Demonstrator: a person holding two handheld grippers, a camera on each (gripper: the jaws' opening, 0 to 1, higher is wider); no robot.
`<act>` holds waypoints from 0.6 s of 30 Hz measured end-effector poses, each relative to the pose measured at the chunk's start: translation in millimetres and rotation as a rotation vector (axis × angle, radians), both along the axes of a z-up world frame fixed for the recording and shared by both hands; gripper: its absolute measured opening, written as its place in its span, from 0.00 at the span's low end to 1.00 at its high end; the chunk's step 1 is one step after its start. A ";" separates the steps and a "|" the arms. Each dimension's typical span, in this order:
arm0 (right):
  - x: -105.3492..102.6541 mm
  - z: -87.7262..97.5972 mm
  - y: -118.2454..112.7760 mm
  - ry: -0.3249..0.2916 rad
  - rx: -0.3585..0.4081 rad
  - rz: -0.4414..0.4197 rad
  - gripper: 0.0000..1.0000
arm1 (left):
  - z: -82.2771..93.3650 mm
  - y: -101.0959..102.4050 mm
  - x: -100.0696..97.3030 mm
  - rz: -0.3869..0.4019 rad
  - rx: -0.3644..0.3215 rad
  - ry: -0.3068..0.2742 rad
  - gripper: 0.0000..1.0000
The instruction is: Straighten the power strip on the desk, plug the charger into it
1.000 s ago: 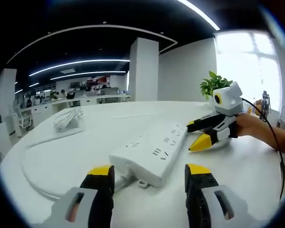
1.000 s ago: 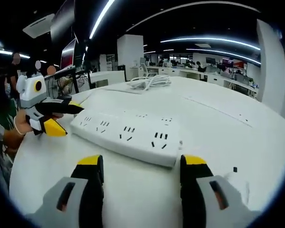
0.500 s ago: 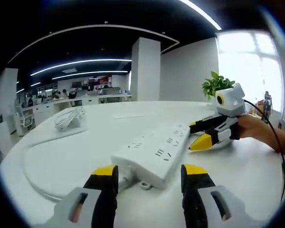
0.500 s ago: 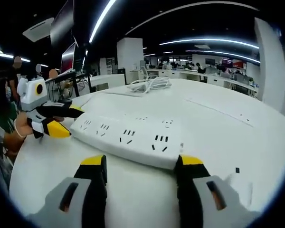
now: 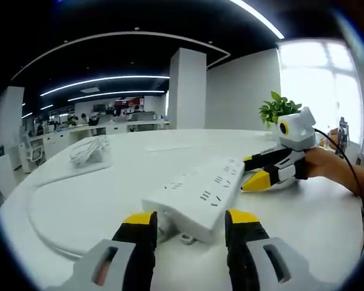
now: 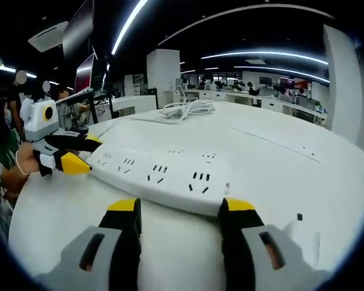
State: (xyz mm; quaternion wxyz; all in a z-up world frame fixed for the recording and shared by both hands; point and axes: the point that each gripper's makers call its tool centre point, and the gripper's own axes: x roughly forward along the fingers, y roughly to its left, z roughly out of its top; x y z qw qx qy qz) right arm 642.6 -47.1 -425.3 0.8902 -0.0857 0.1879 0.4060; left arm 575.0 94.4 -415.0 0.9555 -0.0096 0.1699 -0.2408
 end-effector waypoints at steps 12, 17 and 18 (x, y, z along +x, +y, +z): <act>4.3 0.6 -2.7 -0.006 0.000 -0.020 0.48 | -2.9 -2.4 2.6 0.008 0.025 0.009 0.43; 3.5 0.3 -2.7 -0.008 -0.006 -0.027 0.48 | -3.5 -2.2 2.8 0.009 0.038 0.010 0.43; 3.1 0.3 -2.6 -0.006 -0.007 -0.029 0.48 | -3.6 -2.1 2.7 0.009 0.038 0.009 0.43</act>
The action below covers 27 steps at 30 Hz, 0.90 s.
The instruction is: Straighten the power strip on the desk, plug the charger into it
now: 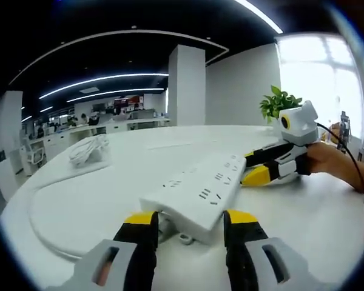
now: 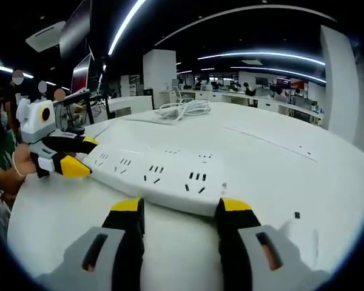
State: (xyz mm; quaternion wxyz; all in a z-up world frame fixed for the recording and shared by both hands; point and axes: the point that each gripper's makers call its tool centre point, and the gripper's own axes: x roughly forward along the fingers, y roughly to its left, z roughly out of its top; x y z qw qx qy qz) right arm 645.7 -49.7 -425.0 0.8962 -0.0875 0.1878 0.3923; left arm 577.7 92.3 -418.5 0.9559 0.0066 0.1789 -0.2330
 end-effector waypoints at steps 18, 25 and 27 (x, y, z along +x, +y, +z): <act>-5.5 -0.2 -0.7 0.013 -0.013 -0.051 0.45 | -0.3 4.6 4.2 -0.041 0.013 0.005 0.43; -9.2 -0.2 -1.1 0.017 -0.001 -0.074 0.44 | -0.5 6.6 6.2 -0.069 0.013 0.003 0.43; -9.5 0.0 -1.6 0.018 0.002 -0.082 0.44 | -0.5 7.5 7.1 -0.078 0.010 0.001 0.43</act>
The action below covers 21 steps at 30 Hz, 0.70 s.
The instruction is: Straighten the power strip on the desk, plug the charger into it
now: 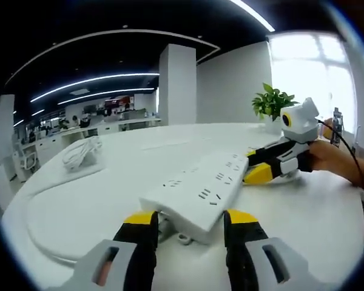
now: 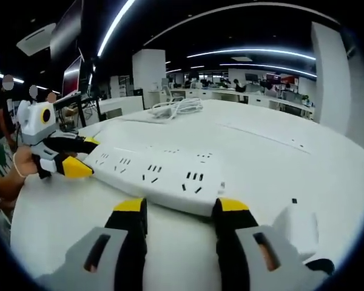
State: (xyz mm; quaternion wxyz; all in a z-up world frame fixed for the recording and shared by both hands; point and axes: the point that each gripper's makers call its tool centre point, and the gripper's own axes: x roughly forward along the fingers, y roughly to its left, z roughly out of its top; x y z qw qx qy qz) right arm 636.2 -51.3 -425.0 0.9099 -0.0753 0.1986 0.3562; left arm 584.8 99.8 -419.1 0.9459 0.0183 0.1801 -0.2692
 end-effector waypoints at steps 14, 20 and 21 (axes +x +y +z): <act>-7.9 0.5 -1.5 0.001 -0.006 -0.082 0.42 | 0.6 1.2 3.1 -0.042 -0.004 -0.004 0.42; -9.4 0.7 -3.5 0.005 -0.009 -0.104 0.41 | 0.4 1.2 5.6 -0.062 -0.004 -0.001 0.42; -9.4 0.7 -3.9 0.005 -0.009 -0.107 0.41 | 0.4 1.3 5.9 -0.064 -0.005 -0.001 0.42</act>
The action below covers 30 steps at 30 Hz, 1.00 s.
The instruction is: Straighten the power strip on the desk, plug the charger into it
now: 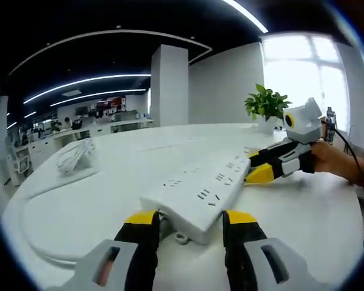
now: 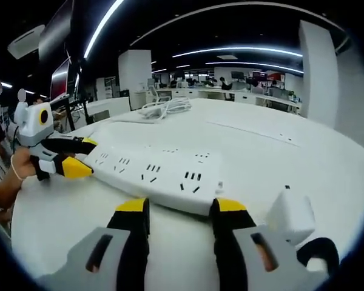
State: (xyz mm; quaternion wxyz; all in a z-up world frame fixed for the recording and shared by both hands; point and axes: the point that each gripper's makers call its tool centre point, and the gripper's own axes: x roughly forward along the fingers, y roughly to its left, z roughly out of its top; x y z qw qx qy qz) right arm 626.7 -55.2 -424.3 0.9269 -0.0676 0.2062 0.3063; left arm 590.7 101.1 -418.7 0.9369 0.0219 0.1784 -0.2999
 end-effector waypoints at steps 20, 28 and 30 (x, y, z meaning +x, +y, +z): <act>-4.0 1.7 -8.3 0.011 0.008 -0.074 0.36 | 0.2 -2.4 9.2 -0.080 0.003 0.012 0.42; -5.3 2.7 -12.2 0.020 0.003 -0.119 0.35 | 0.9 -6.4 15.8 -0.126 0.016 0.022 0.42; -5.7 2.7 -13.1 0.018 0.000 -0.128 0.35 | 0.9 -6.7 17.3 -0.136 0.020 0.027 0.42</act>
